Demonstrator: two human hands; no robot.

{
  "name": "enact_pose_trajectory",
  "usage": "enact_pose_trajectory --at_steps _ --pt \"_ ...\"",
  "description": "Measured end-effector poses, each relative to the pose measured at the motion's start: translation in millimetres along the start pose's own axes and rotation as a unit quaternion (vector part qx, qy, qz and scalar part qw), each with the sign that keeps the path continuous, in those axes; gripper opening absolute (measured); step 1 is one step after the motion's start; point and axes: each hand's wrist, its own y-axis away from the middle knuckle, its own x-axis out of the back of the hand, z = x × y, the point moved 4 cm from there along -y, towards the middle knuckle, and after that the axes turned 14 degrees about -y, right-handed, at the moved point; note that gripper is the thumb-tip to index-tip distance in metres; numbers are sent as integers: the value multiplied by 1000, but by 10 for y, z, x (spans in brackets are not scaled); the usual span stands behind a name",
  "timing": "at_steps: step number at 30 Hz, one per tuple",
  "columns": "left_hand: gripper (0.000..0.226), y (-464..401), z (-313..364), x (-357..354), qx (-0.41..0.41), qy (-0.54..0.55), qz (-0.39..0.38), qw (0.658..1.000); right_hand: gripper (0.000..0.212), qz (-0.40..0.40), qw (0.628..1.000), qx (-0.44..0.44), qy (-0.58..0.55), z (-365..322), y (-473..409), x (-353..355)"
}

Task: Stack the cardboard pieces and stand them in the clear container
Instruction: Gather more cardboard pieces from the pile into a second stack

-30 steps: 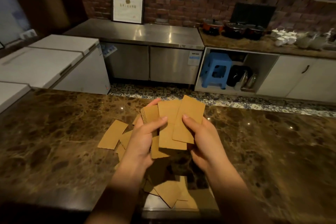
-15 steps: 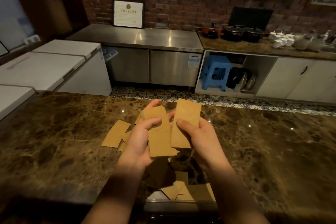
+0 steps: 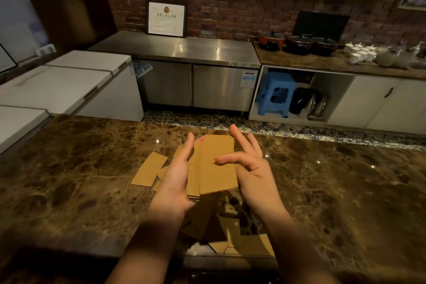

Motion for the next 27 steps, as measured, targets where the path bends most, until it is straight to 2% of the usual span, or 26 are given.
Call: enact_pose_trajectory --at_steps 2,4,7,9,11,13,14,16,19,22,24,27 --pt "31 4 50 -8 -30 -26 5 999 46 -12 1000 -19 14 64 43 -46" --pt "36 -2 75 -4 -53 -52 9 997 36 -18 999 -45 -14 102 62 -71" --pt "42 8 103 -12 -83 -73 10 994 48 -26 990 -81 -117 108 69 -48" --pt "42 18 137 -14 -111 -85 22 990 46 -27 978 -92 -184 117 104 -7" --pt "39 34 169 -10 -137 -105 32 984 40 -30 976 -145 -159 160 166 -21" --pt "39 41 169 -1 -150 -107 37 982 59 -20 974 -213 -77 230 222 -46" --pt "39 45 156 2 -152 -106 40 982 59 -6 972 -227 -51 253 237 -38" --pt "40 46 132 8 -155 -102 43 982 39 11 973 -228 -41 254 234 11" --pt "48 63 98 15 -150 -80 38 985 19 50 964 -239 -104 221 192 166" --pt "58 67 57 4 -131 -63 27 989 29 144 932 -227 -244 172 82 289" --pt "62 54 8 -41 -115 -43 -6 992 36 211 903 -216 -307 171 4 317" --pt "60 59 -34 -116 -97 -57 -55 992 26 230 920 -187 -256 156 -125 365"
